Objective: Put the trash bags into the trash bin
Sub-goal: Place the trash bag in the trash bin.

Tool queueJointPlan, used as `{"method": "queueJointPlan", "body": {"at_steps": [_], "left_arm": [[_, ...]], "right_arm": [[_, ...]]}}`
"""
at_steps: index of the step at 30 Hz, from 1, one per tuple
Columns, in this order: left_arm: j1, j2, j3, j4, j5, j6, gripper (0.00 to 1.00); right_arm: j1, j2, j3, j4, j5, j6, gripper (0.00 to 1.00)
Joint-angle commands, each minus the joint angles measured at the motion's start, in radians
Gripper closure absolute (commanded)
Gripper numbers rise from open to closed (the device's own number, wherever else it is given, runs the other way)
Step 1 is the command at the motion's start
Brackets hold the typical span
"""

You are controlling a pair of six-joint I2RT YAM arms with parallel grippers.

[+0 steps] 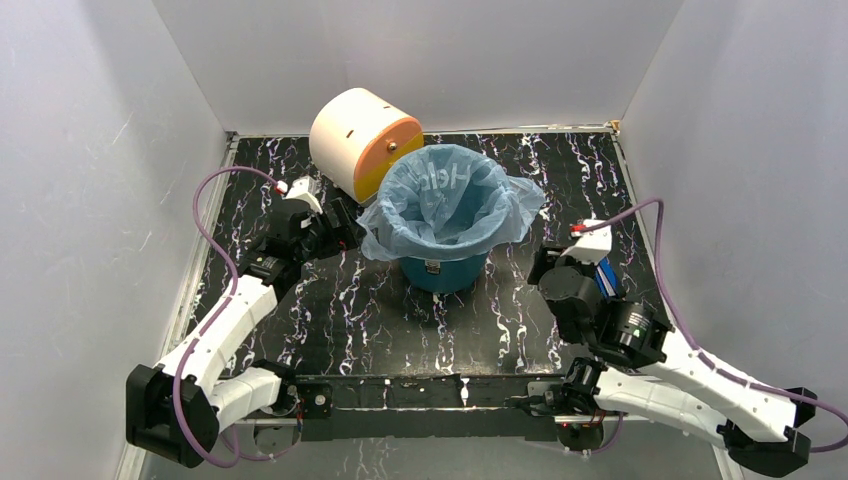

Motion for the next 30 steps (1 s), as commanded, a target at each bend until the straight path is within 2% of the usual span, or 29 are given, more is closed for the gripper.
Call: {"method": "queueJointPlan", "body": {"at_steps": [1, 2, 4, 7, 8, 9, 10, 11, 14, 16, 19, 23, 25, 27, 30], "left_arm": [[0.007, -0.004, 0.019, 0.013, 0.014, -0.008, 0.13], [0.008, -0.005, 0.026, 0.005, 0.015, -0.006, 0.13], [0.008, -0.019, 0.032, -0.006, 0.014, 0.003, 0.13], [0.008, -0.029, 0.033, -0.013, 0.008, 0.014, 0.12], [0.009, -0.028, 0.042, -0.027, 0.01, 0.02, 0.12], [0.01, -0.026, 0.047, -0.034, 0.015, 0.026, 0.12], [0.01, -0.025, 0.051, -0.041, 0.017, 0.031, 0.12], [0.011, -0.025, 0.055, -0.043, 0.018, 0.034, 0.12], [0.016, -0.025, 0.062, -0.028, 0.045, 0.04, 0.11], [0.036, -0.014, 0.065, 0.001, 0.131, 0.044, 0.1], [0.064, 0.023, 0.09, -0.007, 0.177, 0.038, 0.1], [0.086, 0.055, 0.098, 0.008, 0.201, 0.034, 0.1], [0.089, 0.065, 0.095, 0.03, 0.213, 0.023, 0.1], [0.091, 0.076, 0.084, 0.062, 0.243, 0.019, 0.1], [0.091, 0.11, 0.074, 0.093, 0.31, 0.033, 0.1]], "right_arm": [[-0.017, 0.103, 0.081, 0.068, 0.064, -0.081, 0.37], [-0.05, 0.134, 0.094, 0.108, 0.055, -0.122, 0.37], [-0.203, 0.175, 0.102, 0.26, -0.121, -0.271, 0.34], [-0.608, 0.23, 0.124, 0.336, -0.497, -0.328, 0.25], [-0.8, 0.263, 0.154, 0.338, -0.657, -0.327, 0.23], [-0.928, 0.304, 0.19, 0.333, -0.82, -0.316, 0.22], [-1.025, 0.353, 0.229, 0.317, -0.968, -0.282, 0.22], [-1.071, 0.394, 0.263, 0.305, -1.077, -0.255, 0.21], [-1.14, 0.492, 0.314, 0.339, -1.332, -0.15, 0.18], [-1.157, 0.529, 0.314, 0.398, -1.466, -0.081, 0.14], [-1.161, 0.559, 0.289, 0.47, -1.55, -0.017, 0.11], [-1.163, 0.615, 0.26, 0.48, -1.565, -0.007, 0.12], [-1.172, 0.652, 0.226, 0.528, -1.644, 0.028, 0.12], [-1.185, 0.708, 0.171, 0.602, -1.77, 0.091, 0.15], [-1.186, 0.752, 0.116, 0.629, -1.805, 0.121, 0.2]]}}
